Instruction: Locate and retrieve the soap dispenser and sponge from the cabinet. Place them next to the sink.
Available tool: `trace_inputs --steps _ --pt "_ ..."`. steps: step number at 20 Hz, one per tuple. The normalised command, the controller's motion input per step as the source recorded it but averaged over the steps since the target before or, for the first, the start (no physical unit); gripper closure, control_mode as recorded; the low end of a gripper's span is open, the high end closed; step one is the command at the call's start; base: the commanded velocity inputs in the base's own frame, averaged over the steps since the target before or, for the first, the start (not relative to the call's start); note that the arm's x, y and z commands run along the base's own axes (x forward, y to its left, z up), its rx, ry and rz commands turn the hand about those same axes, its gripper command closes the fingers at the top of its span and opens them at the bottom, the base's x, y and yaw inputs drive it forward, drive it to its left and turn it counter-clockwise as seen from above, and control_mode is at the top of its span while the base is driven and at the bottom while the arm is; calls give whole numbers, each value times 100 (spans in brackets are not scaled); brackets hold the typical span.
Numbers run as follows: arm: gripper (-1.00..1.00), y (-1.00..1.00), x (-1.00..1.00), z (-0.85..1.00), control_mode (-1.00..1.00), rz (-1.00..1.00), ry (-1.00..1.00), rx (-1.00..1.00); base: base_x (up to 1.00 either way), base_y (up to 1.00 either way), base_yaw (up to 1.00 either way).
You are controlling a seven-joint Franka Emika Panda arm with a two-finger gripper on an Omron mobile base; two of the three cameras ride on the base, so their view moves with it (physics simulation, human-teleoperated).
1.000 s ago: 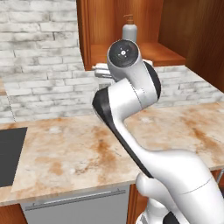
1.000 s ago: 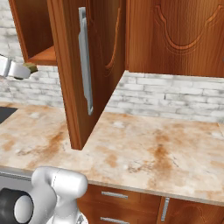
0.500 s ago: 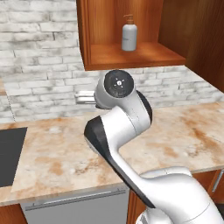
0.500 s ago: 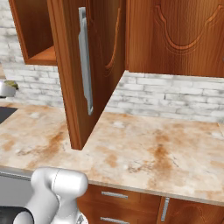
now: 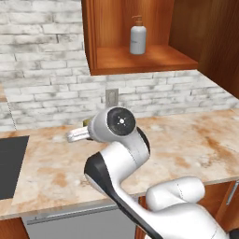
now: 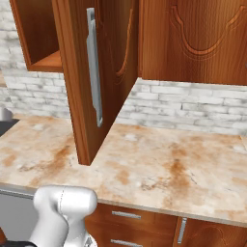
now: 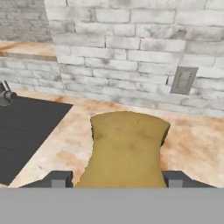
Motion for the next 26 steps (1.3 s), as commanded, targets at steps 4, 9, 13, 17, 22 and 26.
trace_inputs --steps 4,9,13,17,22,26 --pt "100 54 44 -63 -100 22 11 -2 0 0 0" --pt "100 57 36 -56 -100 13 1 -4 0 0 0" --pt "100 44 51 -39 -100 8 -3 -4 0 0 0" --pt "100 28 61 -28 -100 4 8 -6 0 0 0" --pt "100 36 44 -30 -100 2 15 -11 0 0 0" --pt "100 33 45 -31 -100 3 8 -10 0 0 0"
